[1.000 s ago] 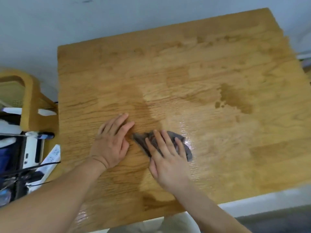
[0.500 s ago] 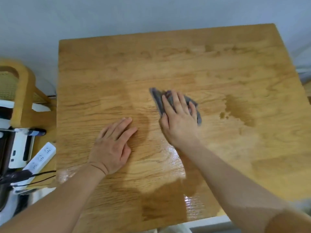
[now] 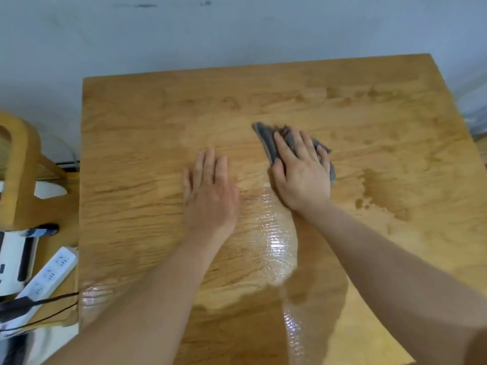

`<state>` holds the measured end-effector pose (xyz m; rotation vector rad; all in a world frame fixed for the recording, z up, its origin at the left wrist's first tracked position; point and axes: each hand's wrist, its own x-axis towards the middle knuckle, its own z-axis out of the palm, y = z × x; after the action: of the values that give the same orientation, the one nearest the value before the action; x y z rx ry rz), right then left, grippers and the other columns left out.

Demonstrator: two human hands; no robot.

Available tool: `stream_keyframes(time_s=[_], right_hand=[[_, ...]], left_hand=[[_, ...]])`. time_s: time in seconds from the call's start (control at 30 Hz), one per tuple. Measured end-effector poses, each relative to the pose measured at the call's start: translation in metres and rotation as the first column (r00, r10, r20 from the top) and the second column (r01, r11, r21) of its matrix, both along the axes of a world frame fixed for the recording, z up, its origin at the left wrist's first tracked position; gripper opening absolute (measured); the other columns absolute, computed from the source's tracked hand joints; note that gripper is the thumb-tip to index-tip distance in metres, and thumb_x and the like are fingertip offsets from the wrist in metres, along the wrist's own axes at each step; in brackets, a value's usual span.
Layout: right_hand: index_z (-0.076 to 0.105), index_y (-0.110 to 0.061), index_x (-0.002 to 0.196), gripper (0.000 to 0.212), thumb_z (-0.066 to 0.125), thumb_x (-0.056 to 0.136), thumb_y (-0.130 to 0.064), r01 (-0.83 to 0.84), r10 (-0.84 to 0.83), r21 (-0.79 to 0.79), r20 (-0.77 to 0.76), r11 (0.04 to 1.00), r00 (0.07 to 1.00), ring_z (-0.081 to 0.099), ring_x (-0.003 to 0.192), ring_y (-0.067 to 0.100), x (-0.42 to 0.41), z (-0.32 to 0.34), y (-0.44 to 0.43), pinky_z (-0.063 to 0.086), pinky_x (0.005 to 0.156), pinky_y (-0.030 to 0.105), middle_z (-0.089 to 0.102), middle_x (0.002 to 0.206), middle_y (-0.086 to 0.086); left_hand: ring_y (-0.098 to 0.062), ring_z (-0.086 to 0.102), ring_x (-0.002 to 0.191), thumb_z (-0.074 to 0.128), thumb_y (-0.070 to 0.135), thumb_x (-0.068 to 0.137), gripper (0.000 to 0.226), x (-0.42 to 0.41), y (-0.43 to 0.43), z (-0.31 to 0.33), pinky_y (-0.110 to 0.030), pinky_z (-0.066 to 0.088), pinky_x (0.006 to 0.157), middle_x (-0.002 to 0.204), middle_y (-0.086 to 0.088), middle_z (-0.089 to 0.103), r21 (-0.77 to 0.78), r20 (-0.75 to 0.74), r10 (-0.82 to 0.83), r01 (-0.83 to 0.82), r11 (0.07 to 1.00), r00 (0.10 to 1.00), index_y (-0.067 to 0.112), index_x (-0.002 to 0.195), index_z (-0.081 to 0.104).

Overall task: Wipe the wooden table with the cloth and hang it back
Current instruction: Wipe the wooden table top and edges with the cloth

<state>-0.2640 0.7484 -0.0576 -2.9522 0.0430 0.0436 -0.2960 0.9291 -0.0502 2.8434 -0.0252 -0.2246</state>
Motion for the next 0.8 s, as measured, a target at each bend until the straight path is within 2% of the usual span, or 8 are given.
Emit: stream_keyframes(time_s=[0.13,0.27,0.4,0.5,0.57,0.6,0.7,0.8], right_hand=[[0.033,-0.030,0.150,0.055,0.030,0.096,-0.041,0.134,-0.134,0.041,0.008,0.990,0.991,0.015,0.149,0.023,0.068,-0.001,0.032,0.010,0.116,0.053,0.022,0.161,0.001],[0.038,-0.028,0.148,0.050,0.032,0.099,-0.038,-0.295,0.294,0.024,0.027,0.955,0.955,0.022,0.148,0.020,-0.007,0.001,0.061,0.020,0.116,0.050,0.026,0.160,0.000],[0.040,-0.030,0.147,0.050,0.034,0.098,-0.036,-0.465,0.465,0.009,-0.026,0.885,0.885,0.023,0.148,0.019,-0.022,0.002,0.011,0.022,0.117,0.048,0.028,0.159,0.000],[0.041,-0.029,0.146,0.052,0.033,0.096,-0.038,-0.158,0.158,0.003,0.000,0.987,0.987,0.023,0.147,0.021,0.043,0.001,0.003,0.020,0.116,0.051,0.031,0.158,0.002],[0.036,-0.030,0.148,0.052,0.029,0.098,-0.040,0.063,-0.063,0.036,0.010,0.997,0.998,0.016,0.149,0.020,0.094,0.001,0.024,0.012,0.118,0.050,0.026,0.160,0.000],[0.035,-0.031,0.149,0.052,0.027,0.099,-0.042,0.094,-0.095,0.055,0.014,0.994,0.995,0.014,0.149,0.020,0.114,-0.001,0.041,0.010,0.118,0.050,0.025,0.160,0.000],[0.038,-0.032,0.147,0.049,0.025,0.101,-0.044,-0.137,0.136,0.085,0.020,0.987,0.991,0.016,0.148,0.019,0.126,-0.001,0.097,0.012,0.117,0.051,0.025,0.160,-0.004],[0.049,-0.033,0.141,0.046,0.030,0.099,-0.040,-0.460,0.461,0.123,0.023,0.879,0.887,0.024,0.146,0.018,0.086,0.001,0.107,0.018,0.116,0.051,0.034,0.157,-0.005]], left_hand=[[-0.017,0.005,0.147,0.020,0.033,0.093,0.054,0.001,0.001,-0.005,-0.044,0.004,0.119,0.159,-0.002,0.015,-0.049,0.050,0.003,-0.001,0.999,0.999,0.020,0.145,0.025],[-0.021,0.016,0.146,0.022,0.033,0.094,0.046,-0.003,0.002,-0.006,-0.047,0.010,0.118,0.155,-0.006,0.028,-0.094,0.071,0.022,-0.015,0.995,0.997,0.016,0.132,0.041],[-0.027,0.021,0.145,0.028,0.026,0.090,0.024,-0.001,0.003,-0.008,-0.052,0.017,0.116,0.152,-0.012,0.034,-0.073,0.115,-0.021,0.030,0.997,0.993,0.016,0.103,0.045],[-0.027,0.020,0.145,0.028,0.027,0.089,0.015,0.003,0.001,-0.006,-0.052,0.017,0.116,0.153,-0.012,0.032,-0.052,0.107,-0.013,0.019,0.998,0.994,0.020,0.096,0.040],[-0.027,0.019,0.145,0.030,0.027,0.088,0.016,0.002,-0.001,-0.007,-0.052,0.016,0.116,0.153,-0.011,0.031,-0.029,0.098,-0.010,0.013,1.000,0.995,0.020,0.095,0.043],[-0.027,0.020,0.145,0.031,0.027,0.087,0.018,0.003,-0.001,-0.007,-0.052,0.015,0.116,0.153,-0.011,0.032,-0.024,0.094,-0.007,0.009,1.000,0.996,0.019,0.095,0.045],[-0.027,0.024,0.143,0.032,0.027,0.085,0.025,0.005,0.001,-0.005,-0.052,0.017,0.115,0.150,-0.010,0.037,-0.016,0.073,0.005,-0.004,1.000,0.997,0.017,0.097,0.051],[-0.028,0.028,0.141,0.033,0.028,0.084,0.029,0.000,0.002,-0.002,-0.053,0.019,0.114,0.142,-0.011,0.045,0.003,0.043,-0.003,0.003,1.000,0.999,0.019,0.099,0.055]])
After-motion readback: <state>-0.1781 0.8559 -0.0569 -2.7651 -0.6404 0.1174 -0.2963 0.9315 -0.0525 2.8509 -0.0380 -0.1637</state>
